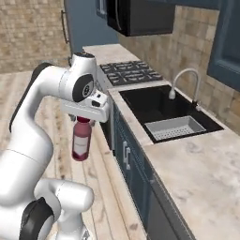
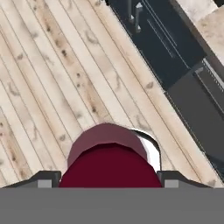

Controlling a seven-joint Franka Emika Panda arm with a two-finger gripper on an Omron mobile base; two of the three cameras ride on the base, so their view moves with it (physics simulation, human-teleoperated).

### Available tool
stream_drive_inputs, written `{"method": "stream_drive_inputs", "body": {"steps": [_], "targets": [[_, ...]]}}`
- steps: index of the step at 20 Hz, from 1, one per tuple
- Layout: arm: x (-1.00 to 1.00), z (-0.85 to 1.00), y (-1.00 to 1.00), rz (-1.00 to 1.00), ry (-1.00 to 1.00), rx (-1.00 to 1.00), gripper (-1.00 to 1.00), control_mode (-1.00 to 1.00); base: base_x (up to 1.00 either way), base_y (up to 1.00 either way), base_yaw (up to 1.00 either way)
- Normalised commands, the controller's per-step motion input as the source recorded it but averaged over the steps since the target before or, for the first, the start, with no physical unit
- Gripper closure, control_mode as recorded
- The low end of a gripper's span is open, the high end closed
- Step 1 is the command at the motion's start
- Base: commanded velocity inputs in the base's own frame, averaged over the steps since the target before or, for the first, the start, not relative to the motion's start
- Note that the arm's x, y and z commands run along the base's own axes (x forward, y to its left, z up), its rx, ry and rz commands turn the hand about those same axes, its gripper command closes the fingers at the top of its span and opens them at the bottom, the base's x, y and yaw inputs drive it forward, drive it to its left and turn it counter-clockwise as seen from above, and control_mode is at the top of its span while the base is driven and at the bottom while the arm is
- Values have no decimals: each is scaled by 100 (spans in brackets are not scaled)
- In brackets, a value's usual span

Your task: There is a wine glass and glass cup on the dining counter. Place the wine bottle next to the wine glass and the juice bottle next to the glass cup.

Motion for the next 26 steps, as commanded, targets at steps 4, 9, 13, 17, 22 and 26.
{"method": "stream_drive_inputs", "body": {"steps": [4,9,13,17,22,26], "targets": [[0,0,0,0,0,0,100,100,-8,21,84],[0,0,0,0,0,0,100,100,-1,23,73],[0,0,0,0,0,0,100,100,7,19,63],[0,0,0,0,0,0,100,100,17,13,59],[0,0,0,0,0,0,100,100,37,0,15],[0,0,0,0,0,0,100,100,27,8,0]]}}
